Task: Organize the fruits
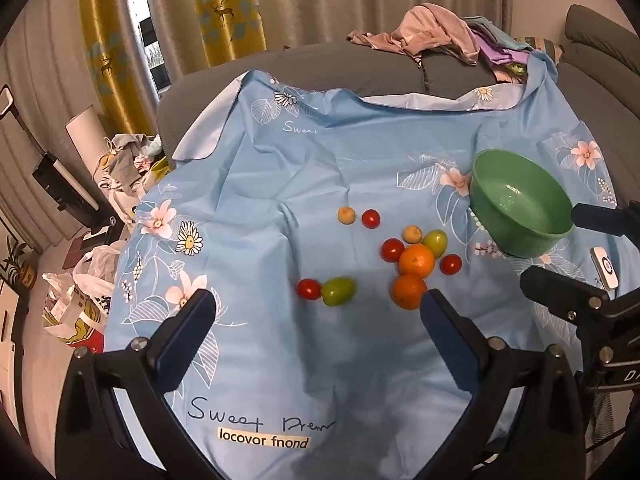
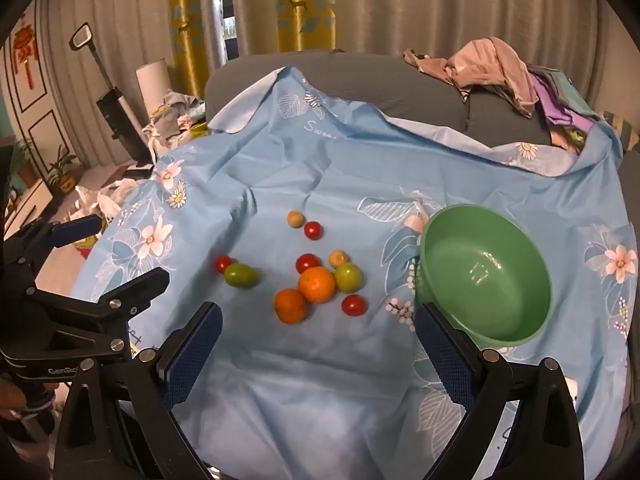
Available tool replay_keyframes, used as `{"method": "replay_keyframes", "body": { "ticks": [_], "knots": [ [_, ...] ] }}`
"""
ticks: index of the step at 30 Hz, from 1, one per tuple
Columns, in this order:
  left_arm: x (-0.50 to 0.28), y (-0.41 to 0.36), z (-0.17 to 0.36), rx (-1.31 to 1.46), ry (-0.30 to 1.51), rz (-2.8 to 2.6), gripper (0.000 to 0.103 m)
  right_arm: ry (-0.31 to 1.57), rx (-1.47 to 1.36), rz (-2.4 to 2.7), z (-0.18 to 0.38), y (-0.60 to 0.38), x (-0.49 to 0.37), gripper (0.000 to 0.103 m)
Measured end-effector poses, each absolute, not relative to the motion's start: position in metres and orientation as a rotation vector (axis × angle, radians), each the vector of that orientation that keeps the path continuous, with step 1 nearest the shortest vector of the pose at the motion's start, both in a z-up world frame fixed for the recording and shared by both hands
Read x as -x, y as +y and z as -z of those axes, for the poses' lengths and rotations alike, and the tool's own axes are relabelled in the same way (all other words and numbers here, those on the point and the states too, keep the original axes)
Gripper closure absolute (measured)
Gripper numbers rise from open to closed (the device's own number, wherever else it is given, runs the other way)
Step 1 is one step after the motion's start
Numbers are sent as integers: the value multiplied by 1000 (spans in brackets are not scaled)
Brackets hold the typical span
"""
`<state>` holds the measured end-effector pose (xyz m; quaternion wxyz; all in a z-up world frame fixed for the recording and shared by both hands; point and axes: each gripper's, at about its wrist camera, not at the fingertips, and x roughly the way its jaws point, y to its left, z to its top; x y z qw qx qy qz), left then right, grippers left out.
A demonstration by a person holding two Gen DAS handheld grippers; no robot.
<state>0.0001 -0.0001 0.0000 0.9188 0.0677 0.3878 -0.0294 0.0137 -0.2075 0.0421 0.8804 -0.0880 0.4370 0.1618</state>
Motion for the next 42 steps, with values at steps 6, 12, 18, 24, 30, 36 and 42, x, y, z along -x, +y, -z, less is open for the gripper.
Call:
{"method": "replay_keyframes", "body": {
  "ticks": [6,12,18,24,30,36,42],
  "knots": [
    [-1,-5,1,-136,800,56,1,912,182,-340,-41,-207,-13,5],
    [-1,-6,5,-134,804,62,1,915,191,-342,-40,-205,-14,5],
    [-2,-4,8,-133,806,66,1,921,194,-346,-37,-204,-14,5],
    [-3,-7,11,-142,808,67,1,923,195,-345,-37,-204,-15,5],
    [-4,-9,12,-157,824,61,1,923,196,-345,-37,-204,-15,5],
    [-5,-10,14,-152,817,65,1,929,193,-345,-36,-204,-16,5],
    [-5,-11,19,-144,820,75,1,932,193,-345,-34,-203,-16,5]
  ]
}}
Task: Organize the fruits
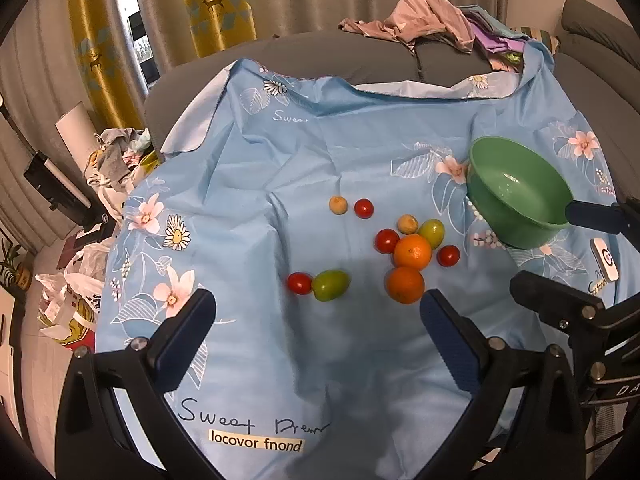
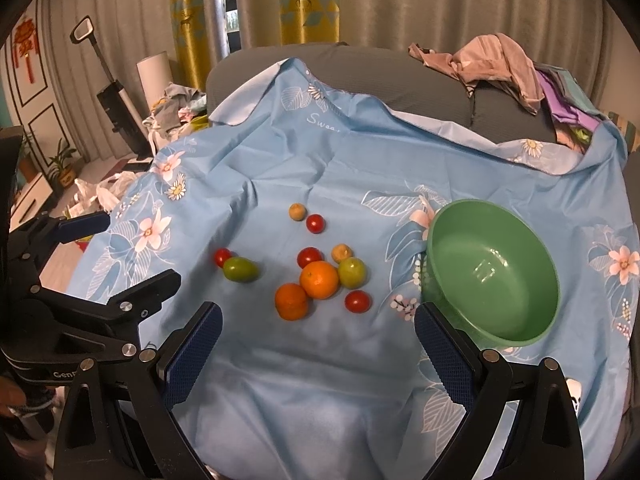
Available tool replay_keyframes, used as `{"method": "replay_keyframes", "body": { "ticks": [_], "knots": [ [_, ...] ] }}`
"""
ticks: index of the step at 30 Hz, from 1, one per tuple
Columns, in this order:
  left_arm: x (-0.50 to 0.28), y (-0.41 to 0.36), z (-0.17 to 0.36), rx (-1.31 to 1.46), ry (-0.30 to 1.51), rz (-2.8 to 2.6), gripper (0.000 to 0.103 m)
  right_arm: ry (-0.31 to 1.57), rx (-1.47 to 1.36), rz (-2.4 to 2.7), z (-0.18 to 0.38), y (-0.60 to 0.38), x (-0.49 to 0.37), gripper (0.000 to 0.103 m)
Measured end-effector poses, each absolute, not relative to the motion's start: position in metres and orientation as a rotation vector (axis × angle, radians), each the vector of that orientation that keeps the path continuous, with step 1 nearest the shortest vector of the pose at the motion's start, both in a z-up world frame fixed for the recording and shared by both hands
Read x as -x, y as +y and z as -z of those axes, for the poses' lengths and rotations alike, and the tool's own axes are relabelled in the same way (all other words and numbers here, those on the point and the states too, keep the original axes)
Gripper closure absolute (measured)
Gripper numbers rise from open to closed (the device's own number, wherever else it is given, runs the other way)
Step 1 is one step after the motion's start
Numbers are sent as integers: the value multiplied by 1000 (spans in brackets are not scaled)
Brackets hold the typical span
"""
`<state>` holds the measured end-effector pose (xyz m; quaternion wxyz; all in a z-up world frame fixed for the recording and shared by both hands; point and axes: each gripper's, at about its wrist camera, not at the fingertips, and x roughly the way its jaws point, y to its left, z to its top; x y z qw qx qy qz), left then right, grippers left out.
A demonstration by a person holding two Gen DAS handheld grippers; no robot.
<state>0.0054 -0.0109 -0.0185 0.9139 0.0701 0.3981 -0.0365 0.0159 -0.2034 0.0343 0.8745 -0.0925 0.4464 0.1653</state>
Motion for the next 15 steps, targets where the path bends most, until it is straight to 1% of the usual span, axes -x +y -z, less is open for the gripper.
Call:
{"method": "replay_keyframes", "body": {
  "ticks": [8,12,15],
  "knots": [
    [-15,-8,30,-189,923,65,1,967,183,-352,-15,-204,-22,5],
    [-21,0,45,-131,933,114,1,984,161,-386,0,-205,-27,5],
    [-22,10,62,-84,977,155,1,993,155,-410,18,-205,-27,6]
  ]
}}
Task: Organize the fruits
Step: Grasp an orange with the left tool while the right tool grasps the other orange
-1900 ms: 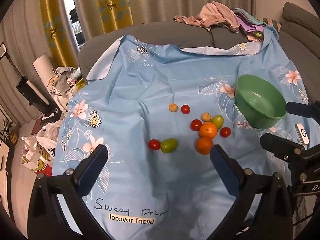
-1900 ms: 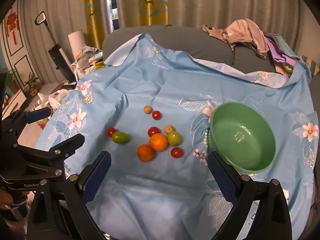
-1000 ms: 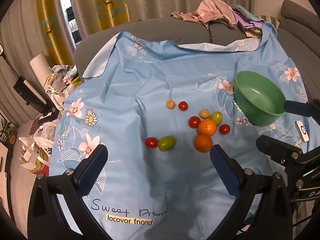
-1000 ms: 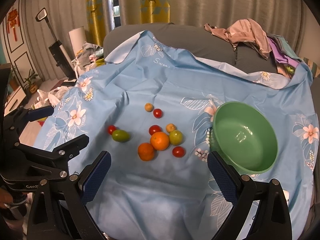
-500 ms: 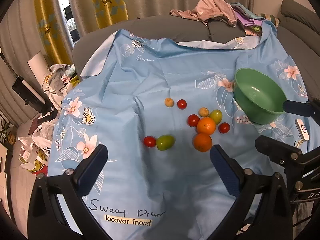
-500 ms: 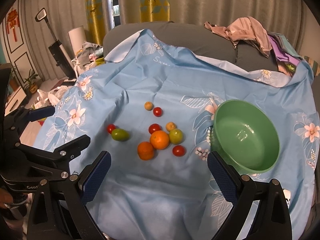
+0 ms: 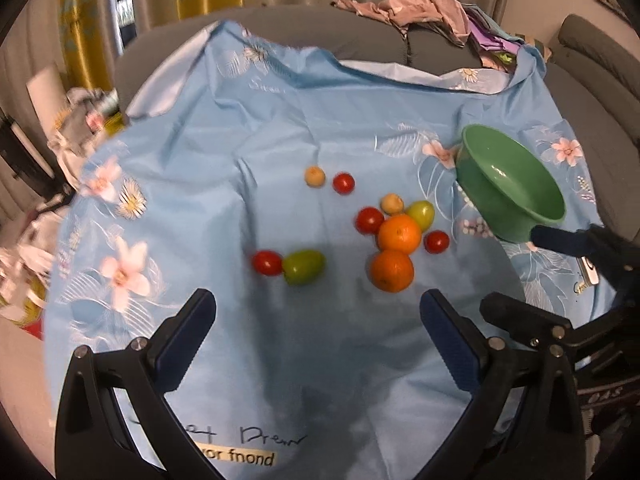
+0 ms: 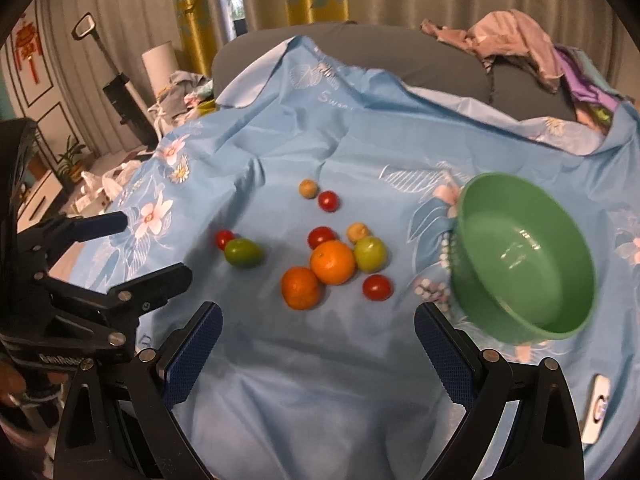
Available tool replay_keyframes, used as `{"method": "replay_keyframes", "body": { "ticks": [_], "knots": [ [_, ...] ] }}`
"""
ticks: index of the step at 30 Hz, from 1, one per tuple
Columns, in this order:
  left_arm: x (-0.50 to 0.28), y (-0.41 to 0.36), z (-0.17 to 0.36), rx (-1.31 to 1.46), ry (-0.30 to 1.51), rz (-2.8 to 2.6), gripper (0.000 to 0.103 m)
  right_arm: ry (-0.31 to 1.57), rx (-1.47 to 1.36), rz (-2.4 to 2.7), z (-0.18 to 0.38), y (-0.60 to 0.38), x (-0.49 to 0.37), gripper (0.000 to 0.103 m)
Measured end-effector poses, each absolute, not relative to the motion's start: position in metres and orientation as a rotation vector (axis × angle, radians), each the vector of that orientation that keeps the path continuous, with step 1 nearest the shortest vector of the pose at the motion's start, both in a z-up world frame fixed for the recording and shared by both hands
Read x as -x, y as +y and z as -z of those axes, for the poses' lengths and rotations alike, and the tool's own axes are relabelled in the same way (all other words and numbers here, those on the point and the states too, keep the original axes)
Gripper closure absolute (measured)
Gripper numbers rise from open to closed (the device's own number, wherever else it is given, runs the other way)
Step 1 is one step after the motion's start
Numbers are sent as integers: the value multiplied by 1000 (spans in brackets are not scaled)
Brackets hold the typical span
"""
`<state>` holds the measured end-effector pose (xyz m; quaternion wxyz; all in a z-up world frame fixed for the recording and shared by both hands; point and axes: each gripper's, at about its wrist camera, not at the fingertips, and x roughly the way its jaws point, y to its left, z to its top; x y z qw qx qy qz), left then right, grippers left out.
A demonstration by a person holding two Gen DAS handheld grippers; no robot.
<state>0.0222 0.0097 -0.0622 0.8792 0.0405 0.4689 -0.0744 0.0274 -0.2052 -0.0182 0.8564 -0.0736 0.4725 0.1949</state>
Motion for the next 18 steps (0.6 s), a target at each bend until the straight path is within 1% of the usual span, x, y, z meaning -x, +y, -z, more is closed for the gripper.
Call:
{"method": "replay_keyframes", "body": {
  "ticks": [4,5,7,9,14,15,18],
  "knots": [
    [-23,17,86,-54,988,194,2,1047,95,-445,47,-213,-32,15],
    [-23,18,89,-32,999,213,3,1055,83,-451,52,-214,-33,19],
    [-25,17,97,7,1009,265,8,1078,60,-459,65,-217,-37,25],
    [-28,16,101,37,1015,301,11,1092,42,-471,74,-219,-42,33],
    [-40,5,108,66,1024,378,12,1091,-9,-506,81,-221,-53,34],
    [-41,4,110,68,1027,389,12,1085,-6,-511,81,-222,-55,37],
    [-49,-7,117,26,1033,413,14,1126,-178,-552,84,-241,-70,38]
  ]
}}
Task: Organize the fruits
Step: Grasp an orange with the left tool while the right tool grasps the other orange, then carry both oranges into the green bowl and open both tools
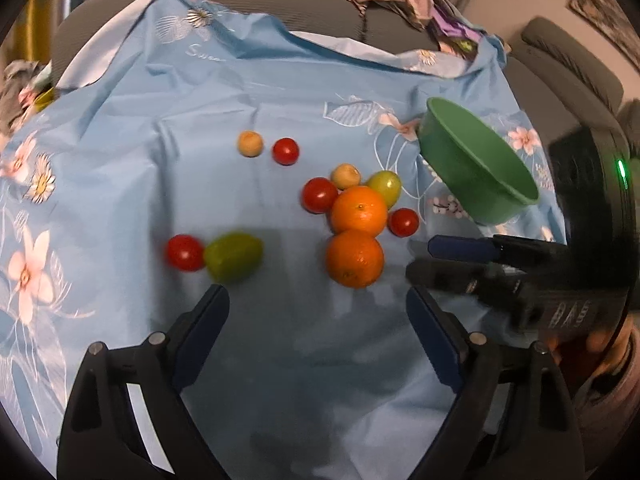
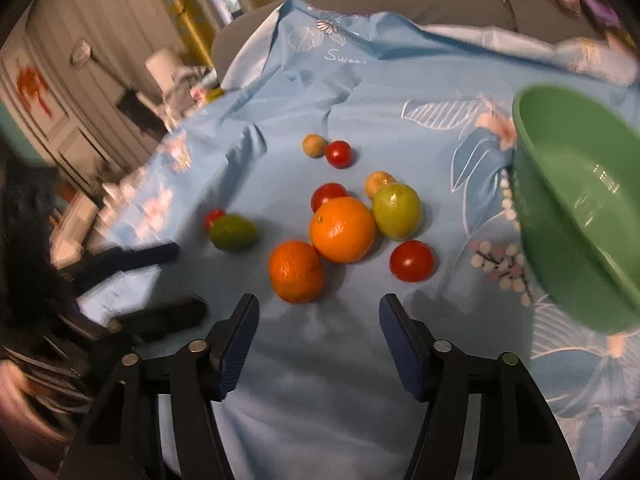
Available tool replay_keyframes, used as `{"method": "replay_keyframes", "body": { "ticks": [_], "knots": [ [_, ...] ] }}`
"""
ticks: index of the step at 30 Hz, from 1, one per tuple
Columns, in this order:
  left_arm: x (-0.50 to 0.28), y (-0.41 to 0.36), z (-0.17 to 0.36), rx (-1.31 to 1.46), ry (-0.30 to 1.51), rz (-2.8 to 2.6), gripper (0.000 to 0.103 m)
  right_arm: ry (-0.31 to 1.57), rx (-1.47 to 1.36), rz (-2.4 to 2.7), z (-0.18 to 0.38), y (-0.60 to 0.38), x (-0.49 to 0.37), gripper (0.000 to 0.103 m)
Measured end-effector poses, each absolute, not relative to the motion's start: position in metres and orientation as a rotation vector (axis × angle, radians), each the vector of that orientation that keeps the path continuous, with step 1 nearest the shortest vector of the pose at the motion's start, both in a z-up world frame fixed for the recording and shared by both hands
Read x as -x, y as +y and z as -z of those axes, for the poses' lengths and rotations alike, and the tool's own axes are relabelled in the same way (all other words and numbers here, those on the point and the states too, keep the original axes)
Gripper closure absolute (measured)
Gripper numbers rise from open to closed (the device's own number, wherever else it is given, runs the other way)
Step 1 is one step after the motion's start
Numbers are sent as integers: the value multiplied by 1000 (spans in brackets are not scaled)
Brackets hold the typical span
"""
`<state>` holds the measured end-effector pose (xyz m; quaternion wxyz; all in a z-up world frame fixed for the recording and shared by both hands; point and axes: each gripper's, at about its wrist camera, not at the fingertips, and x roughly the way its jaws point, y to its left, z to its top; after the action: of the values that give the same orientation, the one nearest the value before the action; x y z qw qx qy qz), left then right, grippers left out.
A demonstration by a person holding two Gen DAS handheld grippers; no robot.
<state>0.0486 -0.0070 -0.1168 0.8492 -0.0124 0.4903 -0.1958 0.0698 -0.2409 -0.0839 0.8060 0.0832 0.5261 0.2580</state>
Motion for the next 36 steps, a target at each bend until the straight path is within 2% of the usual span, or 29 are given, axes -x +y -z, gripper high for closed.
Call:
{"method": "replay_keyframes", "body": {
  "ticks": [3,6,11,16,20,29,36],
  "knots": [
    [-57,-19,128,2,1058,447,24,1156,-301,-557,91,-255,-82,38],
    [-68,-33,137,-11,1075,459,26,1184,-408,-594,99,-255,-92,38],
    [-84,-49,145,-44,1087,451,40,1210,-411,-564,108,-245,-109,39],
    [-92,-50,151,-25,1100,445,61,1227,-353,-531,115,-231,-123,42],
    [-90,-48,151,-24,1079,452,61,1241,-359,-520,120,-231,-130,56],
    [-82,-36,139,20,1051,442,62,1231,-406,-542,116,-240,-119,58],
    [-73,-33,99,29,971,443,62,1102,-448,-528,81,-274,-90,58]
  ]
}}
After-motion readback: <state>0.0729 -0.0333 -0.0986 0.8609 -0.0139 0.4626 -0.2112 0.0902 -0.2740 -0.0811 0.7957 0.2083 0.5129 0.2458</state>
